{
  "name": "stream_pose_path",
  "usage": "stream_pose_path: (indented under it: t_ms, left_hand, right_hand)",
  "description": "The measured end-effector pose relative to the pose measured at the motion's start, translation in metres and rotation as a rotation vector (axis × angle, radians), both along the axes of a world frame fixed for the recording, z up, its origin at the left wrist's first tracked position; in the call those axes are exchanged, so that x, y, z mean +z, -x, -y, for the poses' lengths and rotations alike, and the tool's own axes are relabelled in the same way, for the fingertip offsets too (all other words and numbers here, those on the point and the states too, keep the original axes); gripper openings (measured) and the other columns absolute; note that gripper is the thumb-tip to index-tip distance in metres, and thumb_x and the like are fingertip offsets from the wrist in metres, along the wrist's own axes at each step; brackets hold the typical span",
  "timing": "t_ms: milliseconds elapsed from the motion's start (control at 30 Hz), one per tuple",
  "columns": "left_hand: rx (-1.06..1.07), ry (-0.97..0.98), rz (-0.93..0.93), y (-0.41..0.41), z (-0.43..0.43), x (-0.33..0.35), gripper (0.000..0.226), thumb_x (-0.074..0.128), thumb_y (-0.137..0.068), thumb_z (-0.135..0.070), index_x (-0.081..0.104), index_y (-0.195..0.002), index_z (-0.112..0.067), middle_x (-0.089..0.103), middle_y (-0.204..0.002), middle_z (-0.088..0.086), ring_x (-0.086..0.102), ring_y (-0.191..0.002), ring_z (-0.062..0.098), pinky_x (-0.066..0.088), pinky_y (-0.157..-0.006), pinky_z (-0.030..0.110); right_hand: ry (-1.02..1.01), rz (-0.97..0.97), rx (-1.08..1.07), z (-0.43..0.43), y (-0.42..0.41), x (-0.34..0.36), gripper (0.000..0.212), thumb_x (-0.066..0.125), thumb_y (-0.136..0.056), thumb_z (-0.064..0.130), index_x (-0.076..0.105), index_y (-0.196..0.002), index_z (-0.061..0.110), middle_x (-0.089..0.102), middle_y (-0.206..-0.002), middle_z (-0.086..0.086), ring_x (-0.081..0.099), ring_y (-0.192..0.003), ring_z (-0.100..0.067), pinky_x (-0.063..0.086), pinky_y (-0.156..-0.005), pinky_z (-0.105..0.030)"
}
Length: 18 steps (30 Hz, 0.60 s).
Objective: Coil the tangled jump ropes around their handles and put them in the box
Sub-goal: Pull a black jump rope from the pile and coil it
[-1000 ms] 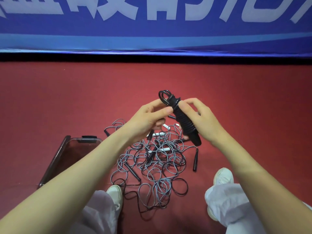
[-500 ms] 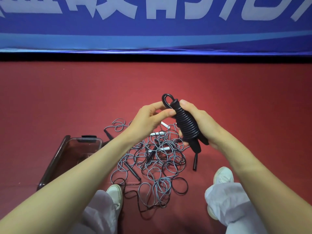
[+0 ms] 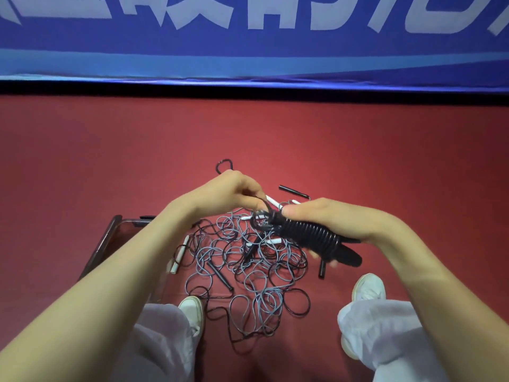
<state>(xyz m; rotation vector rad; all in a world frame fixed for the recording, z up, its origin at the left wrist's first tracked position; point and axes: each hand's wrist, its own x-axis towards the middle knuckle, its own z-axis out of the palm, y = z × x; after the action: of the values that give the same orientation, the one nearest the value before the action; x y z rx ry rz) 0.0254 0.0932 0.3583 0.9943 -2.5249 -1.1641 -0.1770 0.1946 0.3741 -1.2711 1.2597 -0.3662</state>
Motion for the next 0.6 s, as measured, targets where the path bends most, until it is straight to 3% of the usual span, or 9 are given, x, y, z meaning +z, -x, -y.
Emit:
stream_pose_path:
  t_ms: [67,133,167,233,300,367,500,600]
  left_hand:
    - [-0.02,0.106,0.117,0.006,-0.001,-0.004,0.006,0.076,-0.079,-0.028,0.072,-0.079,-0.024,0.068,-0.075,0.002,0.055,-0.065,0.015,0.044,-0.067,0.033]
    - [-0.022,0.183,0.169,0.012,-0.003,-0.004,0.006,0.075,-0.08,-0.034,0.072,-0.081,-0.028,0.067,-0.075,-0.004,0.053,-0.063,0.008,0.044,-0.065,0.031]
    - [-0.01,0.213,0.152,0.015,-0.004,-0.003,0.008,0.073,-0.082,-0.033,0.073,-0.086,-0.025,0.068,-0.078,-0.004,0.053,-0.064,0.007,0.044,-0.066,0.029]
    - [0.075,0.21,0.013,0.021,-0.009,-0.001,0.013,0.069,-0.087,-0.026,0.074,-0.094,-0.016,0.067,-0.079,-0.004,0.053,-0.067,0.006,0.041,-0.065,0.024]
    - [0.198,0.137,-0.201,0.028,-0.018,-0.001,0.016,0.064,-0.092,-0.024,0.074,-0.094,-0.012,0.058,-0.067,-0.008,0.047,-0.058,0.0,0.035,-0.056,0.017]
    - [0.296,-0.053,-0.411,0.033,-0.023,-0.004,0.017,0.062,-0.094,-0.022,0.073,-0.098,-0.01,0.05,-0.058,-0.006,0.04,-0.051,0.004,0.03,-0.051,0.017]
    - [0.361,-0.423,-0.695,0.036,-0.024,-0.003,0.009,0.066,-0.088,-0.009,0.071,-0.095,-0.01,0.05,-0.07,0.003,0.041,-0.056,0.008,0.03,-0.05,0.017]
    - [0.344,-0.561,-0.778,0.04,-0.029,0.001,0.004,0.064,-0.086,-0.006,0.063,-0.086,-0.01,0.056,-0.072,0.002,0.041,-0.052,0.006,0.027,-0.048,0.017]
  right_hand:
    - [0.019,-0.29,0.038,0.002,-0.005,-0.005,0.068,0.06,-0.071,0.075,0.058,-0.087,0.009,0.057,-0.064,-0.009,0.057,-0.05,-0.025,0.051,-0.053,-0.032]
    - [0.163,-0.721,0.083,0.003,-0.012,-0.011,0.074,0.045,-0.068,0.088,0.053,-0.081,0.016,0.055,-0.069,0.003,0.056,-0.061,-0.018,0.043,-0.062,-0.031]
    - [0.26,-0.909,0.086,0.004,-0.016,-0.014,0.073,0.037,-0.069,0.09,0.051,-0.081,0.019,0.055,-0.074,0.006,0.055,-0.069,-0.017,0.038,-0.064,-0.032]
    - [0.399,-1.063,-0.032,0.006,-0.019,-0.013,0.069,0.03,-0.073,0.089,0.049,-0.086,0.024,0.054,-0.082,0.002,0.055,-0.082,-0.026,0.035,-0.068,-0.035]
    - [0.501,-1.094,-0.208,0.01,-0.015,-0.012,0.07,0.029,-0.075,0.087,0.044,-0.094,0.021,0.058,-0.086,-0.006,0.061,-0.09,-0.031,0.036,-0.069,-0.036]
    - [0.573,-1.052,-0.351,0.013,-0.009,-0.01,0.069,0.031,-0.076,0.085,0.042,-0.1,0.021,0.064,-0.09,-0.007,0.062,-0.092,-0.033,0.036,-0.07,-0.037]
    - [0.573,-0.757,-0.563,0.013,0.0,-0.003,0.064,0.035,-0.077,0.082,0.043,-0.1,0.024,0.061,-0.072,0.002,0.057,-0.079,-0.029,0.034,-0.071,-0.037]
    - [0.595,-0.525,-0.65,0.016,0.003,-0.003,0.064,0.04,-0.071,0.086,0.044,-0.093,0.027,0.068,-0.068,-0.003,0.064,-0.071,-0.027,0.046,-0.071,-0.04]
